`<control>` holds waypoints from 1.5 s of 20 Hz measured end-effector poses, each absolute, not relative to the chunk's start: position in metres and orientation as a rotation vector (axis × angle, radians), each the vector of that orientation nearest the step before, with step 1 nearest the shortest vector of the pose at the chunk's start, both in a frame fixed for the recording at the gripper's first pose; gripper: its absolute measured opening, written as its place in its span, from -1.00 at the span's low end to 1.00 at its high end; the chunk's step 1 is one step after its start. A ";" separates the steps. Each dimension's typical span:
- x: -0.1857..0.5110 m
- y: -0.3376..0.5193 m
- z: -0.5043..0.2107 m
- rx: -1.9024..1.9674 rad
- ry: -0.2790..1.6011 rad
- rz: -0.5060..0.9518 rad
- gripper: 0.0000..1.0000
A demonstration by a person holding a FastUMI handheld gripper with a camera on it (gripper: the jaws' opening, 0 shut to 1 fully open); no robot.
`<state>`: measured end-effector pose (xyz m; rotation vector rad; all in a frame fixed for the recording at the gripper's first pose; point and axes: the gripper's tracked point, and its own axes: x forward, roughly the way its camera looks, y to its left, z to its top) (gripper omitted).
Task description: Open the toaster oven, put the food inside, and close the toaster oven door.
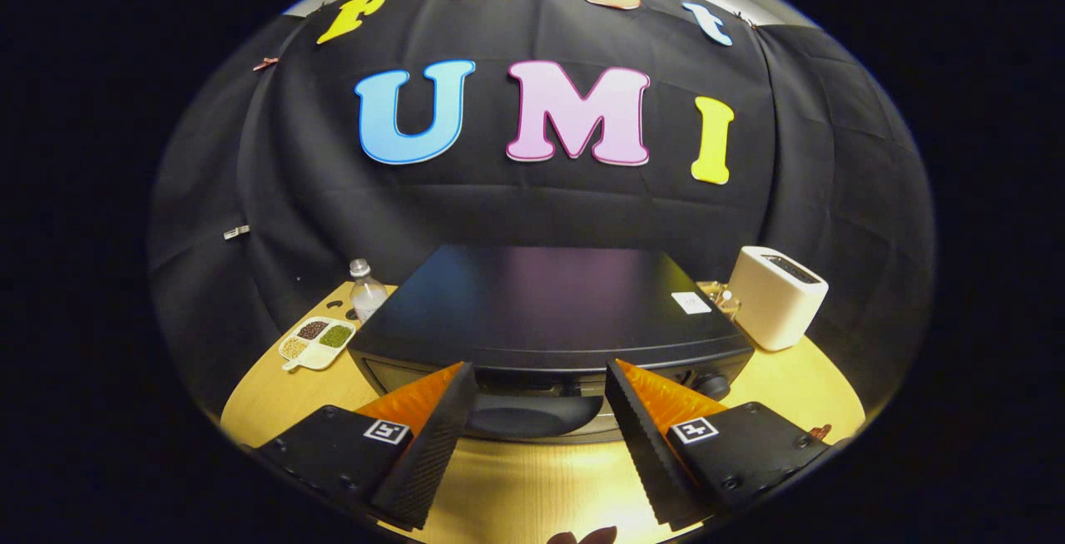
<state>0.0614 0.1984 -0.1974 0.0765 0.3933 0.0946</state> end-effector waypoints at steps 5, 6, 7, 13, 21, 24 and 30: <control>0.069 0.208 -0.198 0.082 0.399 0.081 0.97; 0.066 0.208 -0.198 0.084 0.400 0.075 0.96; 0.066 0.209 -0.197 0.086 0.384 0.075 0.99; 0.049 0.207 -0.201 0.092 0.416 0.064 1.00; -0.001 0.205 -0.218 0.125 0.455 0.075 0.99; -0.016 0.205 -0.227 0.123 0.487 0.075 0.98; -0.036 0.206 -0.244 0.080 0.532 0.086 0.98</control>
